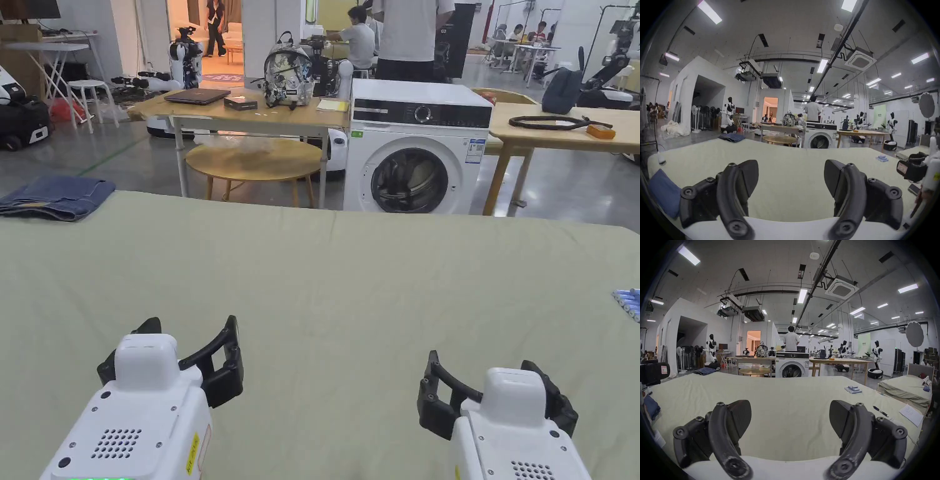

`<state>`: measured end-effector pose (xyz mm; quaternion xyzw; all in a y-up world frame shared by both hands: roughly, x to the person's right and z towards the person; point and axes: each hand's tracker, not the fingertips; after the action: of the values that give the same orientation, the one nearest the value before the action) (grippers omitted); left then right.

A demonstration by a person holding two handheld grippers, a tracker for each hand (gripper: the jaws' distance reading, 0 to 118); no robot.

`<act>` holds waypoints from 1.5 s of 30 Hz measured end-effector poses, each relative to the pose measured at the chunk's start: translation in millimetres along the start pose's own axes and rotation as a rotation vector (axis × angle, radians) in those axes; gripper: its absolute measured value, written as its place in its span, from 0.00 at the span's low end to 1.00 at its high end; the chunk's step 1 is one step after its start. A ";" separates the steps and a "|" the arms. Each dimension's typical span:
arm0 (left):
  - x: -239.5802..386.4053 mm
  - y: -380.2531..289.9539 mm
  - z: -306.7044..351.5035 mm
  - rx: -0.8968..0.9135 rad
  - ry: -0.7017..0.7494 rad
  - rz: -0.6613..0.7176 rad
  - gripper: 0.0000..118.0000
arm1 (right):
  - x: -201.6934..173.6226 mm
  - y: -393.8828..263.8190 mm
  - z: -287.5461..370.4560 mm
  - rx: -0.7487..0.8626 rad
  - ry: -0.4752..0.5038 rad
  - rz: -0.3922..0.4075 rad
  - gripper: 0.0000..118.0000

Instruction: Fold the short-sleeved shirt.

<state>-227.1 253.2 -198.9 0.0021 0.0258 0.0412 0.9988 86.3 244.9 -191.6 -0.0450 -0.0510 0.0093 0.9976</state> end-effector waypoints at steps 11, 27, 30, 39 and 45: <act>1.4 5.3 -2.4 -0.058 -0.006 -0.041 0.72 | 2.1 11.2 1.0 -0.011 0.068 -0.054 0.85; -5.7 5.3 -0.9 -0.089 0.002 0.000 0.72 | 3.6 18.6 -15.9 -0.118 0.002 -0.160 0.85; -6.6 6.5 -1.3 -0.096 0.002 0.019 0.72 | 1.2 20.0 -16.3 -0.155 0.001 -0.175 0.85; -8.5 5.3 0.1 -0.101 -0.006 0.067 0.72 | -0.7 23.1 -21.6 -0.224 -0.031 -0.225 0.85; -5.6 5.9 1.4 -0.096 -0.022 0.046 0.72 | -3.9 21.6 -26.6 -0.258 -0.070 -0.199 0.85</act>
<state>-233.1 258.6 -197.1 -0.0446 0.0127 0.0654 0.9968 84.9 264.0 -220.3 -0.1671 -0.0909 -0.0944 0.9772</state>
